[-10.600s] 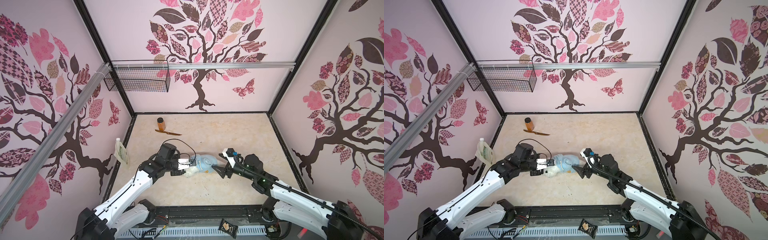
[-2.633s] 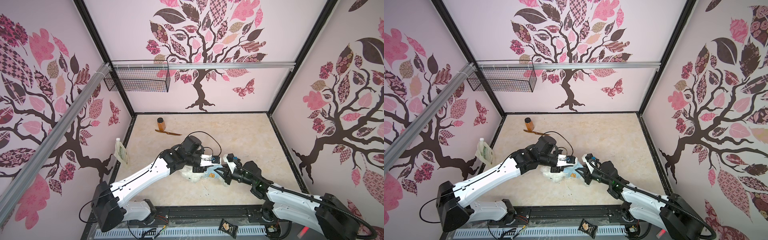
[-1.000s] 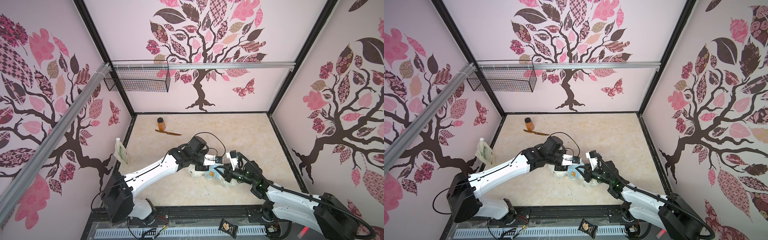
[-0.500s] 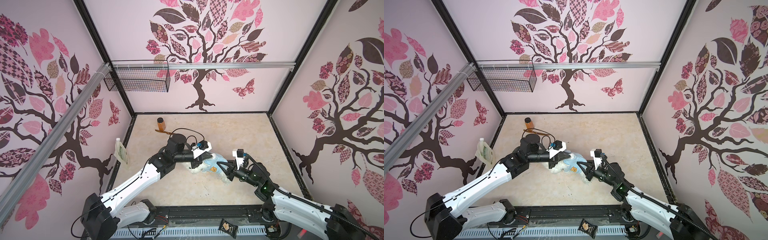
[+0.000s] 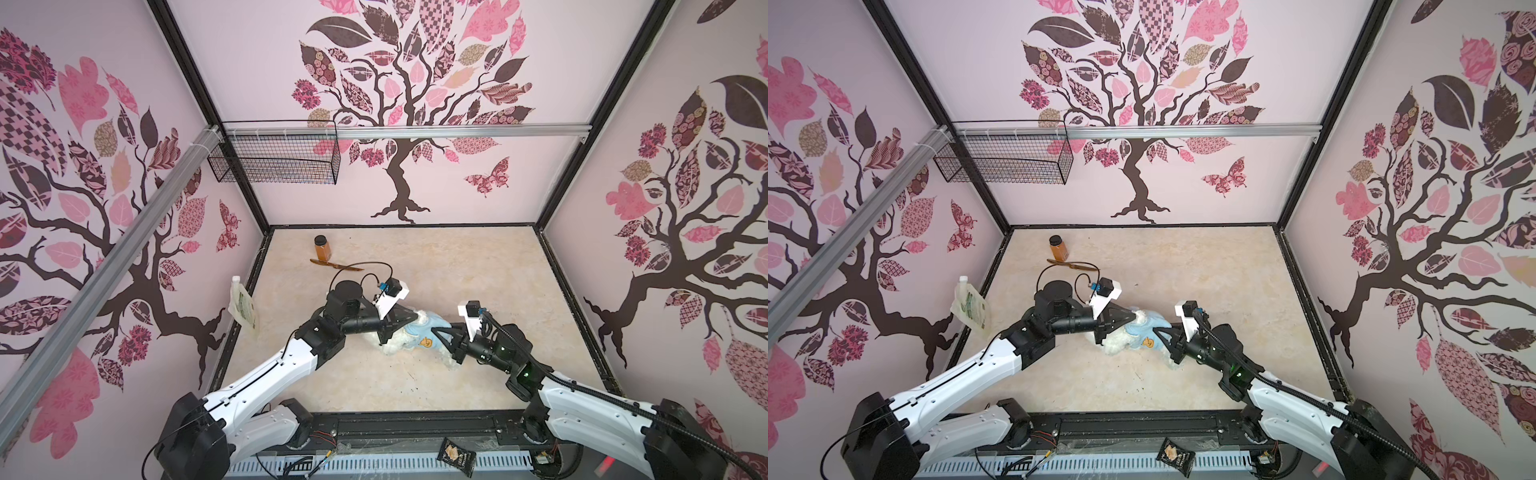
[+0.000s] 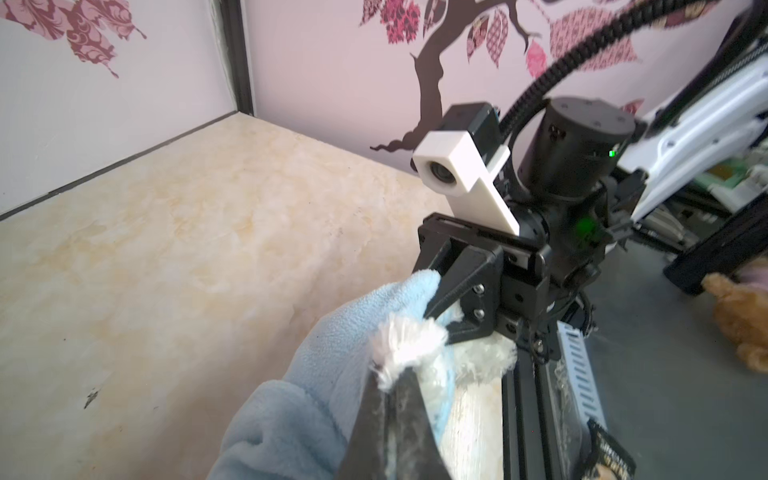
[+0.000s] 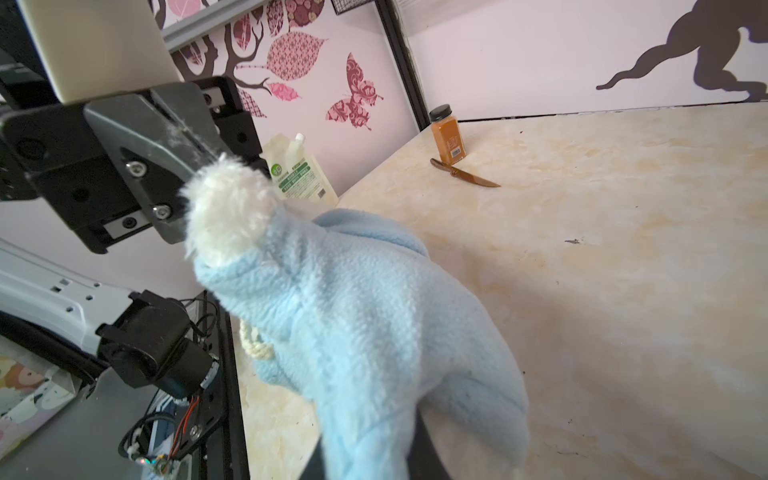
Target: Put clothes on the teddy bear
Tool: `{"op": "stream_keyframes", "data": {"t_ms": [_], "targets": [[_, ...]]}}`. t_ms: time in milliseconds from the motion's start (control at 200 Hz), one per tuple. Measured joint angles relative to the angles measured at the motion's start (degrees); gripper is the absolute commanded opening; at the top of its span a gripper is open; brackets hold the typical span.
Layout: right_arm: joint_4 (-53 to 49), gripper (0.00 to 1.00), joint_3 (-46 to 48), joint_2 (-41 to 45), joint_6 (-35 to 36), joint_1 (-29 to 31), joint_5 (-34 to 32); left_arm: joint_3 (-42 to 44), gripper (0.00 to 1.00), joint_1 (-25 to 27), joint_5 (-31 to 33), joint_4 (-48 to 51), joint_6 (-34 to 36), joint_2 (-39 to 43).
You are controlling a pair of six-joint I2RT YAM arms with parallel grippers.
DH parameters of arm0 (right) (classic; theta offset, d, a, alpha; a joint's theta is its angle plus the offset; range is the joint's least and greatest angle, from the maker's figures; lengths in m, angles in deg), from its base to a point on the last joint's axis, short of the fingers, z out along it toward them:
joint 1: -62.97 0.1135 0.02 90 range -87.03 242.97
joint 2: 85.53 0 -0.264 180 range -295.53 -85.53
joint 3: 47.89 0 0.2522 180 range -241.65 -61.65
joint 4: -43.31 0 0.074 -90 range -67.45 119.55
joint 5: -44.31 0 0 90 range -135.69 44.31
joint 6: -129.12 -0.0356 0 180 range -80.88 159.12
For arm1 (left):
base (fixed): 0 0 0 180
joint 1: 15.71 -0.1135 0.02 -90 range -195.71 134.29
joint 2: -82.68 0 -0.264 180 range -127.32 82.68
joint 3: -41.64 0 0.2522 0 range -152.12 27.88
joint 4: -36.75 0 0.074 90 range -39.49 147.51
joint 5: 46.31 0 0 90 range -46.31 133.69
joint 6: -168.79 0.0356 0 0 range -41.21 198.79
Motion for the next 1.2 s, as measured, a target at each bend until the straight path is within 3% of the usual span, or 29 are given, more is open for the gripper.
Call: {"op": "stream_keyframes", "data": {"t_ms": [85,225,545,870,1200], "targets": [[-1.7,0.0,-0.61,-0.79,1.84,-0.02,1.66,0.0,0.0,0.42,1.6,2.84,3.87,0.22],[-3.61,0.0,-2.03,-2.67,3.91,-0.11,3.67,-0.11,0.18,0.42,2.91,6.03,8.68,0.37],[-5.44,0.0,-2.38,-5.16,5.7,-0.48,5.27,-4.87,0.38,0.42,4.96,12.26,16.96,2.95],[-5.46,0.0,-2.4,-5.49,6.29,-0.48,6.01,-13.75,0.43,2.51,4.85,21.18,25.35,-3.87],[-5.09,0.0,-2.4,-5.51,6.23,-0.48,6.47,-19.02,0.43,4.11,2.29,29.9,29.2,-11.06]]}}
